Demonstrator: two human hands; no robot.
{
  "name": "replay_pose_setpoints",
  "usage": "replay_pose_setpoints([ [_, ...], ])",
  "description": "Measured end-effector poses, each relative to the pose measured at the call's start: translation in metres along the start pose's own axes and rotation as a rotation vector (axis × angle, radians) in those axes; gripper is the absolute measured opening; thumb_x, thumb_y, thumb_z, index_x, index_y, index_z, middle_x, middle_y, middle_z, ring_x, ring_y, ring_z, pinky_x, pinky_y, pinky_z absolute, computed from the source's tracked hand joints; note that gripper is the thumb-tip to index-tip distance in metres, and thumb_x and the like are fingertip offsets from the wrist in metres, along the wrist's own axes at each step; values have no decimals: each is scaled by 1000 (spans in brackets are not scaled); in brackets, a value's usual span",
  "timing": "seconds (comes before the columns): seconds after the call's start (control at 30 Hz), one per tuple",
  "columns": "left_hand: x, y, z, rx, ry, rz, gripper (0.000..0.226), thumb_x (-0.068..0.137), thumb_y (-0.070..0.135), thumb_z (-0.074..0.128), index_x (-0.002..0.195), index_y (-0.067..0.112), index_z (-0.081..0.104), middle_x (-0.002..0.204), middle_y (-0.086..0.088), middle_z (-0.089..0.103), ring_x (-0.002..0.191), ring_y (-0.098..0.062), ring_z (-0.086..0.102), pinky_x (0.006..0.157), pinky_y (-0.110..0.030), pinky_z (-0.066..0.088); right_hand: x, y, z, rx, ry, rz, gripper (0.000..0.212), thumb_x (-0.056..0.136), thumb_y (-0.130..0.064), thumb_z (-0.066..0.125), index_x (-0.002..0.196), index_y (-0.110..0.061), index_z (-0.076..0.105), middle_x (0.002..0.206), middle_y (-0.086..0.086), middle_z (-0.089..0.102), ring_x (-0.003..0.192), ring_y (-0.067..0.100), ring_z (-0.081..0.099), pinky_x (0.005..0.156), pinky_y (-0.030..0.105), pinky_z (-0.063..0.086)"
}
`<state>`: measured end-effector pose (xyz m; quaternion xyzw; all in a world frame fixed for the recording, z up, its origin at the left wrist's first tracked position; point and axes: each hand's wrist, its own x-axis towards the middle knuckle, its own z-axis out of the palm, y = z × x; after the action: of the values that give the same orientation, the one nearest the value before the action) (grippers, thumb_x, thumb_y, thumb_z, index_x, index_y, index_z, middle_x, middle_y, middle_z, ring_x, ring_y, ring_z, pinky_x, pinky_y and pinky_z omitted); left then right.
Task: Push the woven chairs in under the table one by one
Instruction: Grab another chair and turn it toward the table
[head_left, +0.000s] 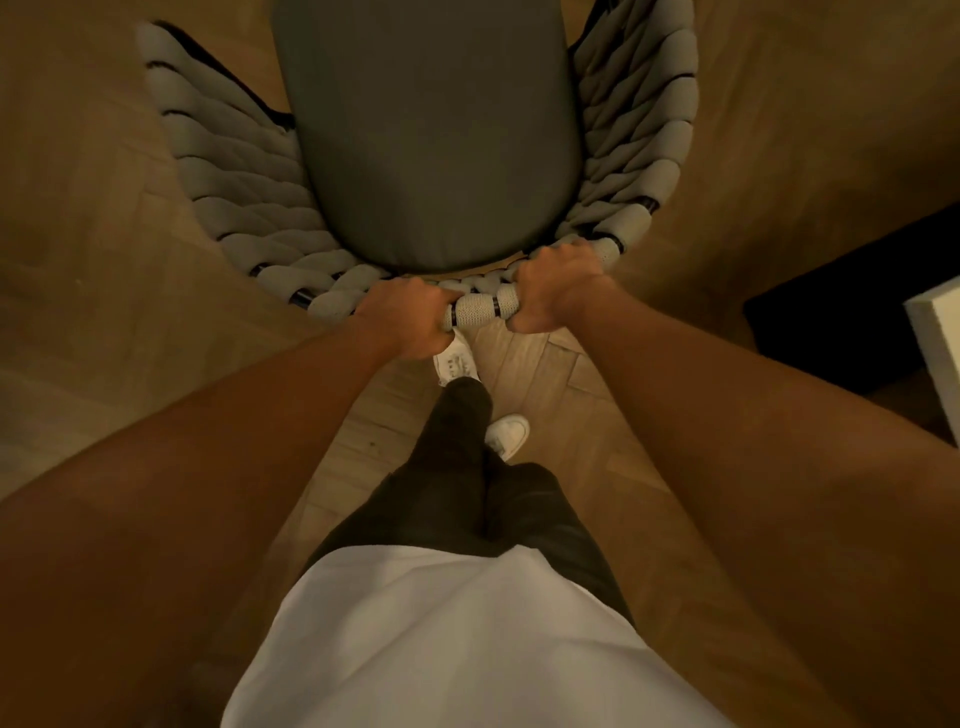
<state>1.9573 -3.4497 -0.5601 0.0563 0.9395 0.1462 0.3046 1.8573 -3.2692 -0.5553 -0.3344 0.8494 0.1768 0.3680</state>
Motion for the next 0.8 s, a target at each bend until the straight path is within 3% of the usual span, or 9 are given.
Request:
replay_pose_setpoints([
  [0.37,19,18,0,137,-52,212,50,76,48,49,122,33,61,95,-2,71,84,-27,69,73,-41,58,-37,8,34,154,-9,158,48,79,-64,59,107,-25,63,90,2,53,100,28,60,98,47,40],
  [0.53,51,12,-30,263,-117,311,39,83,45,58,120,33,64,96,1,71,84,-25,69,74,-40,58,-30,12,31,258,-24,256,52,80,-64,58,111,-23,64,97,3,60,99,27,59,91,45,41],
  [0.8,124,8,-85,460,-201,492,35,89,44,57,122,37,61,99,1,69,85,-23,67,73,-34,55,-7,31,15,481,11,438,53,79,-64,60,111,-23,65,96,4,61,103,29,62,93,44,43],
])
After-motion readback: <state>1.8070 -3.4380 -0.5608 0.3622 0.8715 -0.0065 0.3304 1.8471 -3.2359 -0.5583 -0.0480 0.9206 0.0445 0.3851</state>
